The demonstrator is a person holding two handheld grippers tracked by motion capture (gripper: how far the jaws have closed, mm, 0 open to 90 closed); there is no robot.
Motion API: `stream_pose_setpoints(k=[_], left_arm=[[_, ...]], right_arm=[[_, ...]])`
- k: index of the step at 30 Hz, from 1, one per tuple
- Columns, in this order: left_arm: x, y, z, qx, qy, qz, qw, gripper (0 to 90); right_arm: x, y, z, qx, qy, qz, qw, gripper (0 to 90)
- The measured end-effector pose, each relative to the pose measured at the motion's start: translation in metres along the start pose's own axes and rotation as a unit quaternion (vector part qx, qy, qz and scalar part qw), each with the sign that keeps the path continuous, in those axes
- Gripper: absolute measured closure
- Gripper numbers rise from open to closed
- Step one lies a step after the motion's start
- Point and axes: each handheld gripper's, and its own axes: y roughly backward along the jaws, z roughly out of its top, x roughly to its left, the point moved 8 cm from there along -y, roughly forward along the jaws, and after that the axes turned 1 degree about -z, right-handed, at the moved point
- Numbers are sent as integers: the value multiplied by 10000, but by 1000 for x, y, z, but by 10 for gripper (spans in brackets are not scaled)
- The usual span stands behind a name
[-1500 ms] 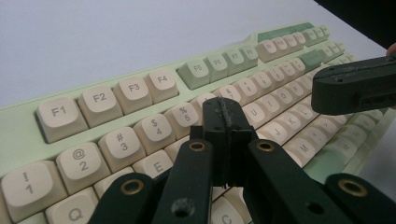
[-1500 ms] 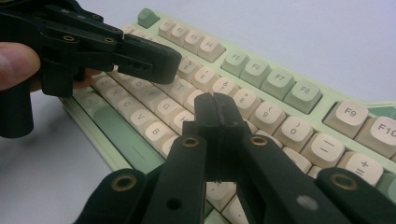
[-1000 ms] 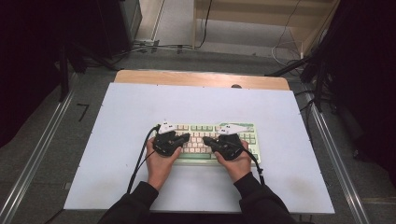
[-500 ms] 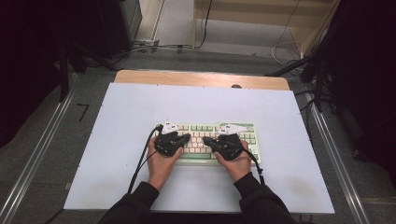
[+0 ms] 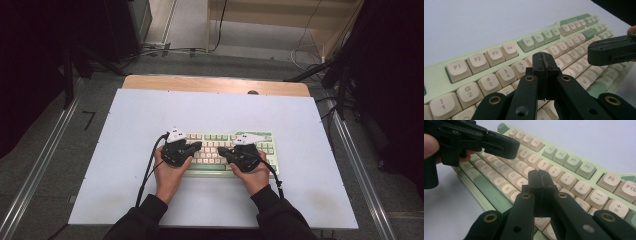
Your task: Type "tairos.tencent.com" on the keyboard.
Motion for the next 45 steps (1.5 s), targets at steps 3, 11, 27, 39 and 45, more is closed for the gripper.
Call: stream_pose_setpoints(k=[3,11,27,39,45], left_arm=[[1,5,1,-47,25,-2,10000,900],[7,14,-1,-72,66,27,9999,900],[16,29,-6,-145,154,59,9998,900],[18,30,-7,-177,213,36,9996,900],[19,31,-7,-178,220,31,9996,900]], right_arm=[[-1,2,-2,16,8,-14,10000,882],[-9,10,-6,60,-24,-53,10000,882],[-13,18,-21,235,8,-86,9997,882],[-16,15,-28,361,35,-134,9993,882],[-16,11,-32,520,95,-199,9984,882]])
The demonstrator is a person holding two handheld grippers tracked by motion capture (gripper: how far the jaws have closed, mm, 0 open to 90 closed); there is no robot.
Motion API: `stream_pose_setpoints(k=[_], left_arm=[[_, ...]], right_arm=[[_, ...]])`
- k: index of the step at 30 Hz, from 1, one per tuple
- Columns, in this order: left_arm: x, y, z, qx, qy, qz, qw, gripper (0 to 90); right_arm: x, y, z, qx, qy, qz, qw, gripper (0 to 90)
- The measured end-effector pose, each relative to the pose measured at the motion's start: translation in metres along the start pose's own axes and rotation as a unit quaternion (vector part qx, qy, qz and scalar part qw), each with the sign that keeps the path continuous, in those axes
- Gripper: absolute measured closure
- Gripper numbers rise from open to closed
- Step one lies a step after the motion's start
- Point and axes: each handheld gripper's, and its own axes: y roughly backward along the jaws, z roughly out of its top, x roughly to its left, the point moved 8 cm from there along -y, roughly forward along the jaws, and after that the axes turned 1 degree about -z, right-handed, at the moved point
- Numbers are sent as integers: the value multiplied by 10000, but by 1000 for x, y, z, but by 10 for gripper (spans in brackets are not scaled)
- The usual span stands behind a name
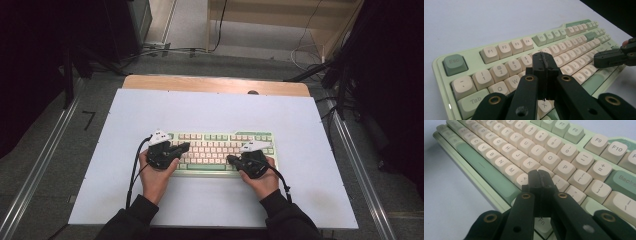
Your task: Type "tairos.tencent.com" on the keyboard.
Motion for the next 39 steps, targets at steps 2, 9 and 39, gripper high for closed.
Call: stream_pose_setpoints(k=[2,9,39], left_arm=[[0,0,0,1,1,1,10000,900],[-1,0,0,-5,-1,-17,10000,900],[-11,-1,-11,217,-67,-229,9995,900]], right_arm=[[1,2,2,-91,-15,31,10000,882],[2,9,12,-338,-72,77,9994,882],[2,1,30,-492,-132,97,9987,882]])
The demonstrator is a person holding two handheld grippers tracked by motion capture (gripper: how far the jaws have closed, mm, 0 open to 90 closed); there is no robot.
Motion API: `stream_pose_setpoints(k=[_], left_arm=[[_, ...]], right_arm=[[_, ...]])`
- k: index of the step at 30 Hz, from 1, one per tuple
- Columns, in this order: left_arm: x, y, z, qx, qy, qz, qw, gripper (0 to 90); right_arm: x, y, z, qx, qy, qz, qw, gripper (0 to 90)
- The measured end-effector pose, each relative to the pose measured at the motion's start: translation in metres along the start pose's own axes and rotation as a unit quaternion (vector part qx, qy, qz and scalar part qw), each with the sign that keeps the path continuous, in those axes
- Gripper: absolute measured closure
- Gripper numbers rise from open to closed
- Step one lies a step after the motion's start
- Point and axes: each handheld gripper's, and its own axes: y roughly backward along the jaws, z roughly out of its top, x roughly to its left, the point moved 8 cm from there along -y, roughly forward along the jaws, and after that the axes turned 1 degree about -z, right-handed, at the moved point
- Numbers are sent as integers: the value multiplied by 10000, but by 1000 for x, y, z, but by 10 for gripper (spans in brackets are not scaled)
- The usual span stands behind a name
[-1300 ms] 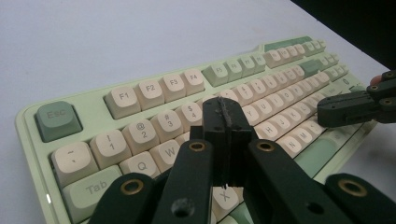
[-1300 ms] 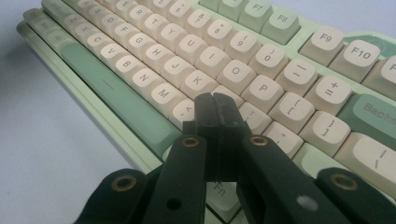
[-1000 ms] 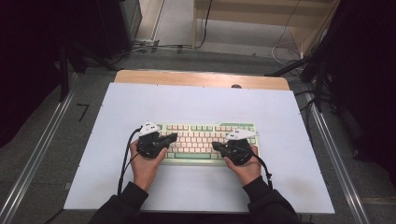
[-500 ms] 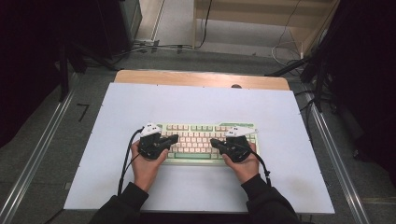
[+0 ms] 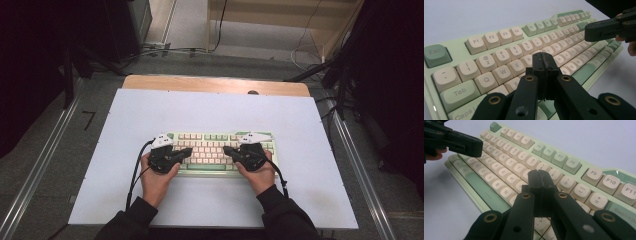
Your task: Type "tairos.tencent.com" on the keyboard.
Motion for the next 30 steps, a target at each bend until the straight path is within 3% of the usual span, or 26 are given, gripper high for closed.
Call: stream_pose_setpoints(k=[30], left_arm=[[-9,-10,-13,334,-143,-32,9993,900]], right_arm=[[-5,-4,4,-14,-50,-69,10000,882]])
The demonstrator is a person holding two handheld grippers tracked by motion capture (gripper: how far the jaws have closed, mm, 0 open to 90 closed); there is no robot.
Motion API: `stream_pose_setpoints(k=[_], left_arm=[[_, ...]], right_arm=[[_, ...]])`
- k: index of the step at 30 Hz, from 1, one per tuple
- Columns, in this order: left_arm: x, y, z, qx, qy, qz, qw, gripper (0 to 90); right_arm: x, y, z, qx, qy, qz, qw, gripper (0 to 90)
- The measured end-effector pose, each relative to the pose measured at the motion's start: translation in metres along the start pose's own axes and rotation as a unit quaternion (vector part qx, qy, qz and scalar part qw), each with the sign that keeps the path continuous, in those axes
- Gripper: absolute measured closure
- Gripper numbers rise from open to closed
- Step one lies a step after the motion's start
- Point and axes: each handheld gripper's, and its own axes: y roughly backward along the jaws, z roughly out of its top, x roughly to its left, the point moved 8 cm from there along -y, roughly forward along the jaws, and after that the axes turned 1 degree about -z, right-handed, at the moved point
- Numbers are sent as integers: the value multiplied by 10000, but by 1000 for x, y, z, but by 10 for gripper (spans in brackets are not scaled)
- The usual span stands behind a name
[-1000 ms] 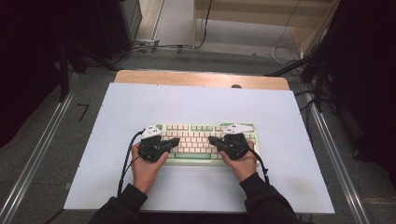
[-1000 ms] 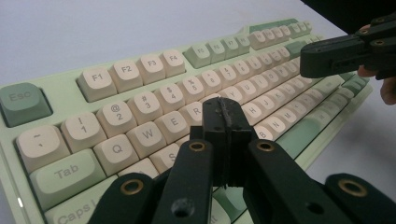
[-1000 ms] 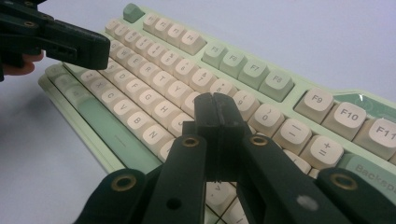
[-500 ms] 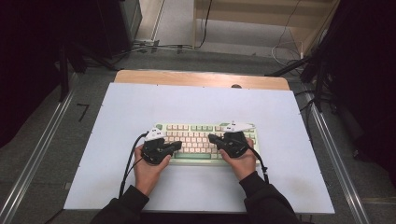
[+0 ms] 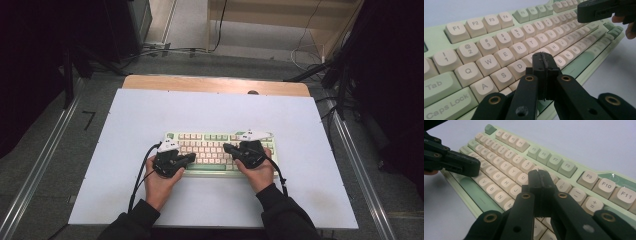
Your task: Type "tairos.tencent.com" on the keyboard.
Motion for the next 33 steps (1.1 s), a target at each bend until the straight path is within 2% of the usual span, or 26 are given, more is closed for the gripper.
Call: stream_pose_setpoints(k=[3,6,8,13,17,33], left_arm=[[0,-1,-1,31,-19,8,10000,900],[0,-3,-3,136,-185,117,9997,900],[0,-2,-2,136,-183,121,9997,900],[1,5,6,-209,3,-17,9998,900],[5,12,12,-403,98,-4,9991,900],[18,15,16,-512,241,114,9983,900]], right_arm=[[0,0,0,-9,-1,1,10000,882],[0,0,0,-9,1,4,10000,882],[0,0,0,6,7,-1,10000,882],[0,-1,0,11,-12,-12,10000,882],[-1,-2,-1,18,9,-16,10000,882],[-3,-7,-3,77,-25,-67,9999,882]])
